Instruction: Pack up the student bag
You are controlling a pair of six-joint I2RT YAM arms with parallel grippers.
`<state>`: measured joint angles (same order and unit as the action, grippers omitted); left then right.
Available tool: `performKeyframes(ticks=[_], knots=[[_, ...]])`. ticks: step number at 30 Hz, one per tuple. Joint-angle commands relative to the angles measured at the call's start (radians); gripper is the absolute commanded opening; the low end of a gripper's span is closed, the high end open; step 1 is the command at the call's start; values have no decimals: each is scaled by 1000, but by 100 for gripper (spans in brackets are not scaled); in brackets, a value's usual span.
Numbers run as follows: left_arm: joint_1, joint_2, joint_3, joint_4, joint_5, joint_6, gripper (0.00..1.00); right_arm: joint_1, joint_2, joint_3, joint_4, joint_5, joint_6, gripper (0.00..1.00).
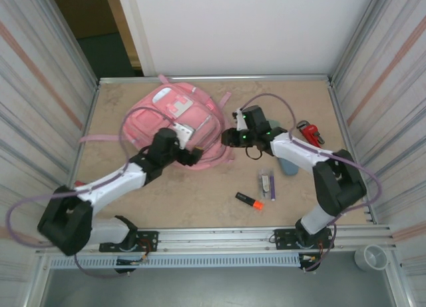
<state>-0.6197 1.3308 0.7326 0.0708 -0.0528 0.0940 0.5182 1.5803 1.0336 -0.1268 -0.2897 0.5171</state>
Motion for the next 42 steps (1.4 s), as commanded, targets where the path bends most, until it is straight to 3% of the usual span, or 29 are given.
performKeyframes(ticks=[1,5,11,15,23,27,32,36,39,42], knots=[[-19,105,113,-44,-21,213,96,-51,-64,6,-169,232,-37,31],[-28,236,218,-118,-58,278,97,-83,-83,-15,-169,175,-55,33],[-28,363,293,-151,-37,315,97,-34,-24,35,-131,125,-55,34],[-22,425,327,-153,-98,319,94,-17,61,75,-68,47,-2,34],[63,396,336,-159,117,173,59,33,280,132,24,-58,54,28],[77,392,345,-186,133,168,46,18,305,101,11,-46,54,26],[137,345,336,-165,282,95,29,5,284,47,-14,-20,48,24],[165,314,329,-145,330,73,2,14,255,34,-23,-28,33,25],[168,256,327,-122,334,50,0,13,177,40,-49,-3,-12,29],[209,189,305,-58,406,-16,0,-10,66,72,-166,158,-82,37]])
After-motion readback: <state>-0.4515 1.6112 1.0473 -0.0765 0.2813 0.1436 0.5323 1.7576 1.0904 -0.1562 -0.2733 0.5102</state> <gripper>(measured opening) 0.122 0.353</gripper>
